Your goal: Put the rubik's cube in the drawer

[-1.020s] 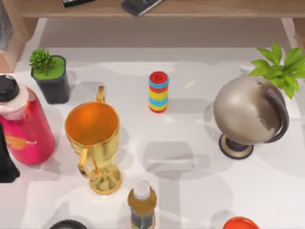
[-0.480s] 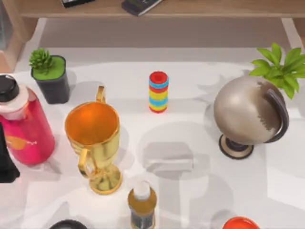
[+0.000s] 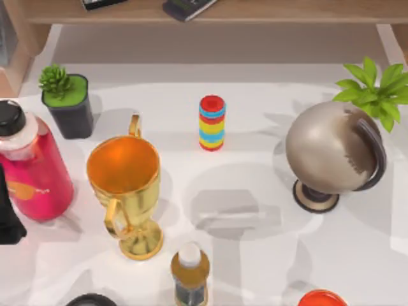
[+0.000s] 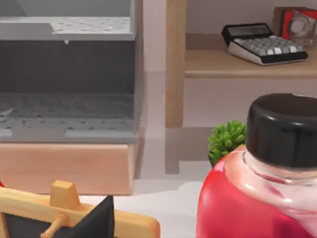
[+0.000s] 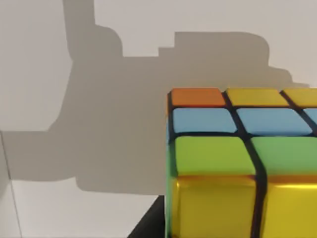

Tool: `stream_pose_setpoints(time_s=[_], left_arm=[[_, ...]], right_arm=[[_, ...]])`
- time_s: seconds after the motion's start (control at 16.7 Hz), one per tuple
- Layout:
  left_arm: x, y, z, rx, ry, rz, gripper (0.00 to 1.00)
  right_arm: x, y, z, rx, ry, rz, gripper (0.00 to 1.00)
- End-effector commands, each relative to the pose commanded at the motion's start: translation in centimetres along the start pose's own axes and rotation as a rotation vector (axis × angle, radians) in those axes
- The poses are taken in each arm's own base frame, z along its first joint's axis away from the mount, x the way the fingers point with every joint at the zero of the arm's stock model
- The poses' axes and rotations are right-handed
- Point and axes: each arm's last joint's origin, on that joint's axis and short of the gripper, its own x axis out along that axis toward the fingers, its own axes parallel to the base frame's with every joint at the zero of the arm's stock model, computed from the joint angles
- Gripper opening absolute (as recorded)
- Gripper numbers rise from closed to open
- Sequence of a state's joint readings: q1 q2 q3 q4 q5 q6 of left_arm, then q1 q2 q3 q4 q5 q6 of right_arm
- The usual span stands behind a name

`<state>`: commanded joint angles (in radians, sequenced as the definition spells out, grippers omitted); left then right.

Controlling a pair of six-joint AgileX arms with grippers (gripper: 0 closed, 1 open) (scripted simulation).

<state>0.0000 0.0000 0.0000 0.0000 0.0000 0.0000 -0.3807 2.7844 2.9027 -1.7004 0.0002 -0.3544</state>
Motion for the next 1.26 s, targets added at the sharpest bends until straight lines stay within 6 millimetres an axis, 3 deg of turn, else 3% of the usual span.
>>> stream_pose_setpoints(time_s=[0.12,0.9,1.26], left_arm=[[0.0,0.0,0.0,0.0,0.0,0.0,1.0],[0.0,0.0,0.0,0.0,0.0,0.0,1.0],[0.0,0.0,0.0,0.0,0.0,0.0,1.0]], right_arm=[[0.0,0.0,0.0,0.0,0.0,0.0,0.0],[0.0,0.0,0.0,0.0,0.0,0.0,0.98],[0.0,0.0,0.0,0.0,0.0,0.0,1.0]])
